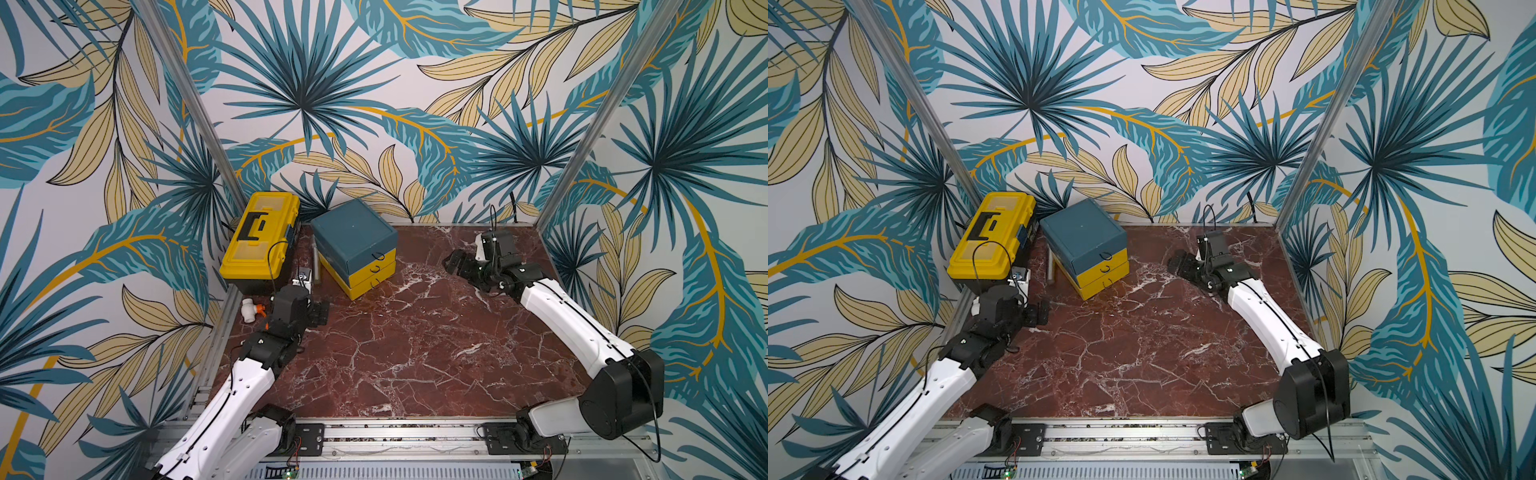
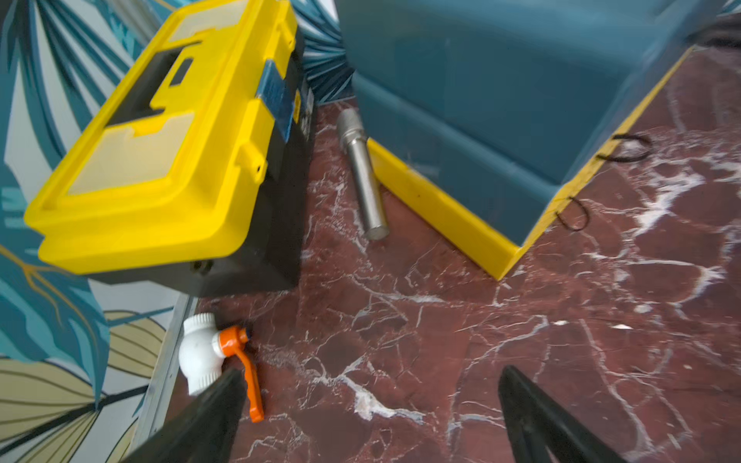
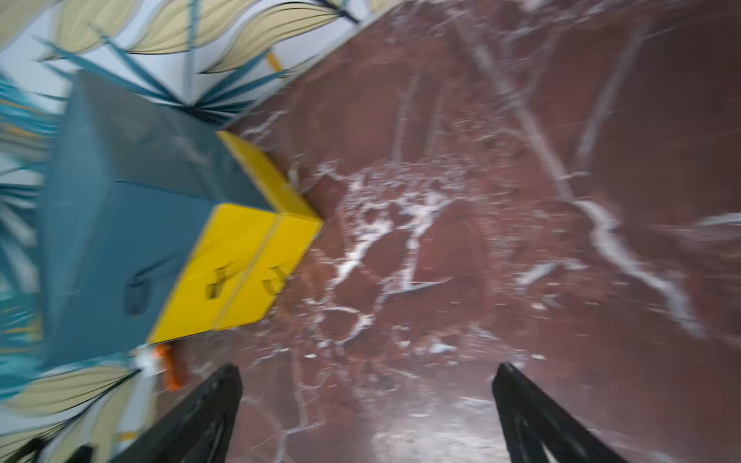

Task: Place the fruit knives into the drawer by color
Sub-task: Reset both arms

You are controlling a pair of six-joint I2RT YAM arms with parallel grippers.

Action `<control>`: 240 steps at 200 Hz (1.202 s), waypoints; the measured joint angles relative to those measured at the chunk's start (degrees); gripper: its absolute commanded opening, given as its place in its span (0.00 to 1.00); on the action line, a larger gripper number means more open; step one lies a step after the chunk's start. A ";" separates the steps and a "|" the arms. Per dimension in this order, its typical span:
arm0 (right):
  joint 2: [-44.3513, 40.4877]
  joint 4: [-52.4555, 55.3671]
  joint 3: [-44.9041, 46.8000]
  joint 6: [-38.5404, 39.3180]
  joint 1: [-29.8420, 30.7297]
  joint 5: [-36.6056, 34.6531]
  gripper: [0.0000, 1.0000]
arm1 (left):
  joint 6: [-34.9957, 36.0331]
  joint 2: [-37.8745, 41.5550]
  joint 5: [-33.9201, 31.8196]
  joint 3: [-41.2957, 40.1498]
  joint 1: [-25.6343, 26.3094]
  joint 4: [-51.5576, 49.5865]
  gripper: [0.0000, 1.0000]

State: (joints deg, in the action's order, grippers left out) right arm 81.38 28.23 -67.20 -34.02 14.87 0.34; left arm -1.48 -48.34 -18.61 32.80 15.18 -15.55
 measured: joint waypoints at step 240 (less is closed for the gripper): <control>5.53 -77.07 43.95 30.23 -11.56 -18.27 1.00 | 0.42 -41.27 13.11 -11.96 -16.09 70.20 1.00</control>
State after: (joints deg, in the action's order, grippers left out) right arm 86.91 -48.84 -23.24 -3.79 3.31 -17.93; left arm -1.06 -89.60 -5.50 20.84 -0.91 54.65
